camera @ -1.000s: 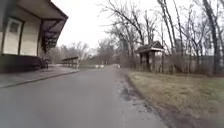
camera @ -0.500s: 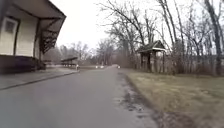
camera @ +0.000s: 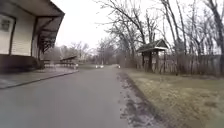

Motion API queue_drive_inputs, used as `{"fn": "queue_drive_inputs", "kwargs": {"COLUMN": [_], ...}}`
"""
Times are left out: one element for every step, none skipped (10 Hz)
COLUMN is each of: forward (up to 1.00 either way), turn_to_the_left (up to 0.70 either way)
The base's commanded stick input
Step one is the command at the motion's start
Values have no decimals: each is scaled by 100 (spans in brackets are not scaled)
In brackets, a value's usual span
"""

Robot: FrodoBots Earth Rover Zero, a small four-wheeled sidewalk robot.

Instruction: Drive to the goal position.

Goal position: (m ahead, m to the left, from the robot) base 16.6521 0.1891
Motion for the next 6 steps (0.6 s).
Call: {"fn": "queue_drive_inputs", "kwargs": {"forward": [70,70,70,70,70,70], "turn_to_the_left": [0,0,0,0,0,0]}}
